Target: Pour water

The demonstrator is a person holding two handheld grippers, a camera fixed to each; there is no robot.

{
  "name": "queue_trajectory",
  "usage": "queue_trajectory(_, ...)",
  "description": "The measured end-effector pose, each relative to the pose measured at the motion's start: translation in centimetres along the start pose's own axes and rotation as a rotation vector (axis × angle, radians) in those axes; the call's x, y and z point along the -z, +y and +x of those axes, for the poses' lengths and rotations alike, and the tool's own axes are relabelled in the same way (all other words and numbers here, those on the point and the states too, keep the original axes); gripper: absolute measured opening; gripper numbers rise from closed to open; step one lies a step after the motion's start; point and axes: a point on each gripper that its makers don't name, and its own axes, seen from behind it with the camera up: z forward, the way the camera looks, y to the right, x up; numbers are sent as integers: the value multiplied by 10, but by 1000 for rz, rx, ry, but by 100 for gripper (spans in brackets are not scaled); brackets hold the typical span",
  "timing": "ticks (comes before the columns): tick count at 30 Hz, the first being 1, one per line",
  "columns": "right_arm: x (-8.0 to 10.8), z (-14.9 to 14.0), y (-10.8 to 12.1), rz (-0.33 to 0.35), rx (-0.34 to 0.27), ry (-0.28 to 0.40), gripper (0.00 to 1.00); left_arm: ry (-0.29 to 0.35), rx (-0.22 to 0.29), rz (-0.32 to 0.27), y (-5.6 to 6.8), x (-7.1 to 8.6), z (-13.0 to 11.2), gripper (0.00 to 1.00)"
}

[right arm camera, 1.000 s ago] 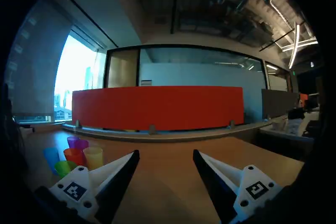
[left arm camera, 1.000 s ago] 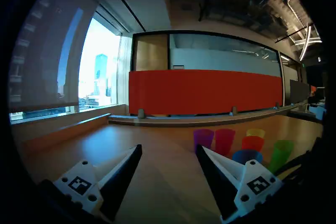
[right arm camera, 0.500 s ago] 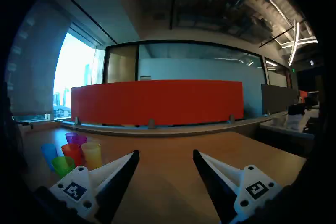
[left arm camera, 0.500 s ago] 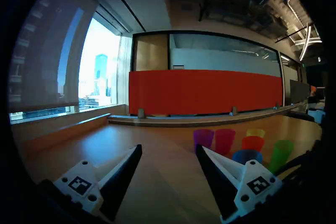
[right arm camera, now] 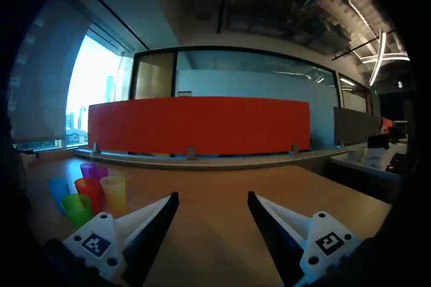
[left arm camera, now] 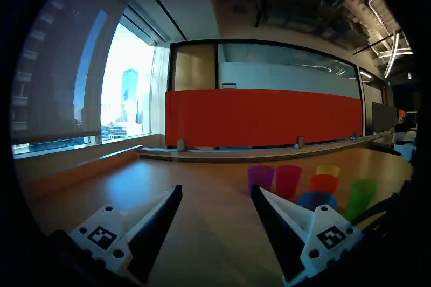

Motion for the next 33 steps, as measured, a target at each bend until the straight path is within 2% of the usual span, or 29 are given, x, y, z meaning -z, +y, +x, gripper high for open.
queue_trajectory(33, -2, -1, -1, 11, 0, -2, 99, 0, 0, 0, -1, -1, 1, 95)
